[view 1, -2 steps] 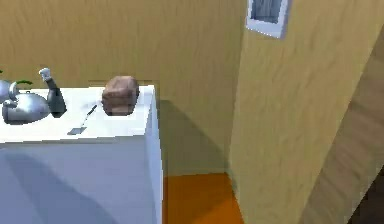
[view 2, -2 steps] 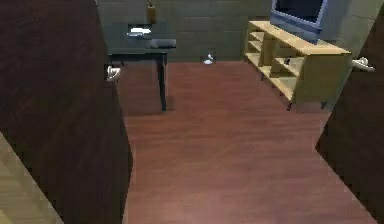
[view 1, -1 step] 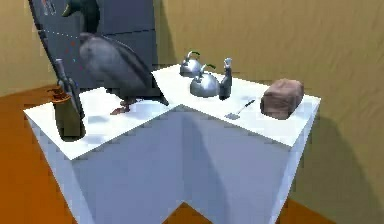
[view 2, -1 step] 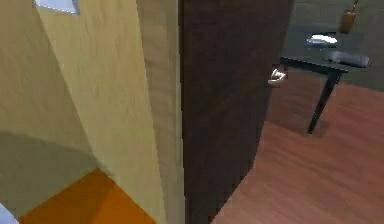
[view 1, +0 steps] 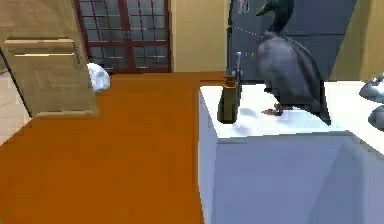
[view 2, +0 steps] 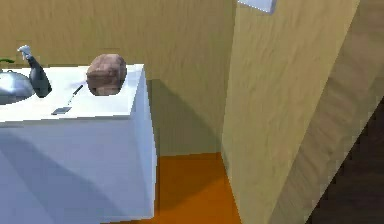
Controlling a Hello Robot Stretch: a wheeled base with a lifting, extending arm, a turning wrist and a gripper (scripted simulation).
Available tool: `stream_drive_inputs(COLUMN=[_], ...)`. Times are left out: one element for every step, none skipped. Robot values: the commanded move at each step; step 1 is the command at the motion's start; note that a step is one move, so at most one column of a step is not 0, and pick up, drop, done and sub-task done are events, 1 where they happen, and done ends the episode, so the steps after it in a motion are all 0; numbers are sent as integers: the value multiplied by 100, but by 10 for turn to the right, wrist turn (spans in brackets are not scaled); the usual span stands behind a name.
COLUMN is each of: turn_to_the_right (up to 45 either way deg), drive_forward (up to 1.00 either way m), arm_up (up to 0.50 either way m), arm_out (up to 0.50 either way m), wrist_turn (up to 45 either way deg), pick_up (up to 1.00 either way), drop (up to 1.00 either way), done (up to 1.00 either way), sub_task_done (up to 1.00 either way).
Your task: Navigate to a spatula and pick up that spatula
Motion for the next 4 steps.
stream_drive_inputs(turn_to_the_right=[-270, 450, 120, 0], drive_forward=[0, 0, 0, 65], arm_up=[0, 0, 0, 0], arm_out=[0, 0, 0, 0], wrist_turn=[0, 0, 0, 0], pick_up=[0, 0, 0, 0], drop=[0, 0, 0, 0], done=[0, 0, 0, 0], sub_task_done=[0, 0, 0, 0])
